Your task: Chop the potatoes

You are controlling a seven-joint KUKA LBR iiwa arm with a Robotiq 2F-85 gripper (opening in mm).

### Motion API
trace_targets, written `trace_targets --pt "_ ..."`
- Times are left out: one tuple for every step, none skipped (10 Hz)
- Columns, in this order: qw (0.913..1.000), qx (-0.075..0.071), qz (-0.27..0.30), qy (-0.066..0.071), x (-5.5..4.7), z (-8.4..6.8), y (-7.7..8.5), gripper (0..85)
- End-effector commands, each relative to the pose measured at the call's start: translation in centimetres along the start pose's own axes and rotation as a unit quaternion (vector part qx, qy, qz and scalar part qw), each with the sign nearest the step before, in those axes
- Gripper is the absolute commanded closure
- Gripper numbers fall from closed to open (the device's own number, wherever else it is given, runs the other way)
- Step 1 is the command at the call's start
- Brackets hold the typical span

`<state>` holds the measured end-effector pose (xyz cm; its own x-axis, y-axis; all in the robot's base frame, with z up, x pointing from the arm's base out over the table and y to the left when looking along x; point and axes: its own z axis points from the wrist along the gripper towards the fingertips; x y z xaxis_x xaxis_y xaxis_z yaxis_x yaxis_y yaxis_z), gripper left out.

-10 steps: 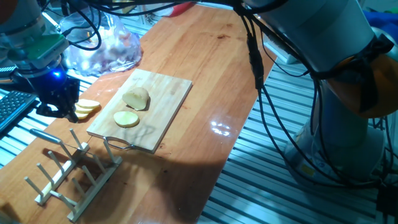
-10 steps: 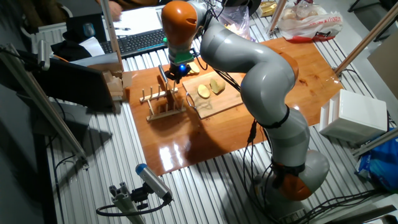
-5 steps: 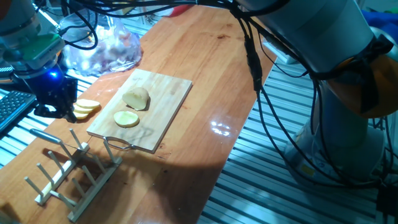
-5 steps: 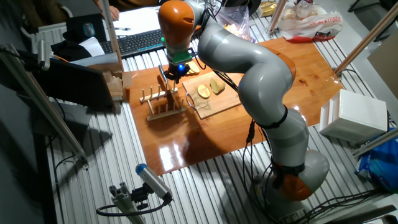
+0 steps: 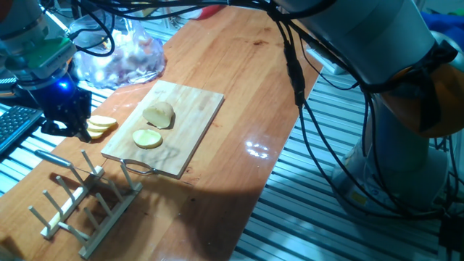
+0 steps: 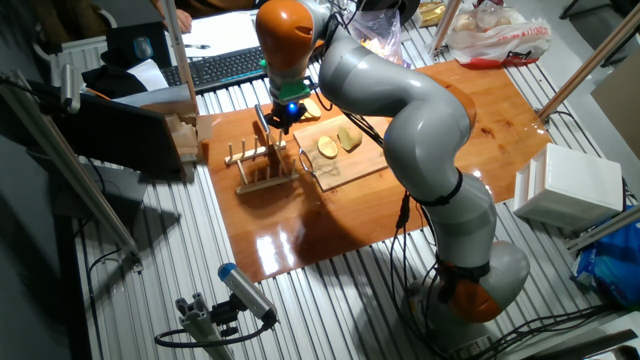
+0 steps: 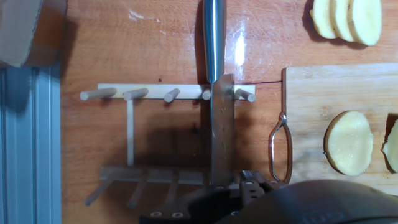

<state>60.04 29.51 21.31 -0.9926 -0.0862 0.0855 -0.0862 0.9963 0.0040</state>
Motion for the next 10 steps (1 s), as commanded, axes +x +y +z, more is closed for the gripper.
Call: trace_targets --pt "1.0 -0.001 0.0 0.001 -0.02 0.04 -0.05 85.0" --pt "1.0 -0.003 0.001 0.002 -0.01 0.15 -0.02 85.0" --pt "1.0 -0.004 0.001 0.001 0.01 0.26 0.06 85.0" --pt "1.0 -0.004 0.001 0.001 0.01 0.29 0.06 85.0" --pt "1.0 -0.004 0.001 0.001 0.01 0.29 0.06 85.0" --pt "1.0 -0.004 0.001 0.001 0.01 0.29 0.06 85.0" --pt "1.0 -0.004 0.0 0.001 0.01 0.31 0.05 85.0" --pt "1.0 -0.004 0.0 0.001 0.05 0.35 0.06 85.0" --pt "1.0 -0.004 0.0 0.001 0.09 0.39 0.09 85.0" --pt "1.0 -0.004 0.0 0.001 0.1 0.41 0.1 85.0"
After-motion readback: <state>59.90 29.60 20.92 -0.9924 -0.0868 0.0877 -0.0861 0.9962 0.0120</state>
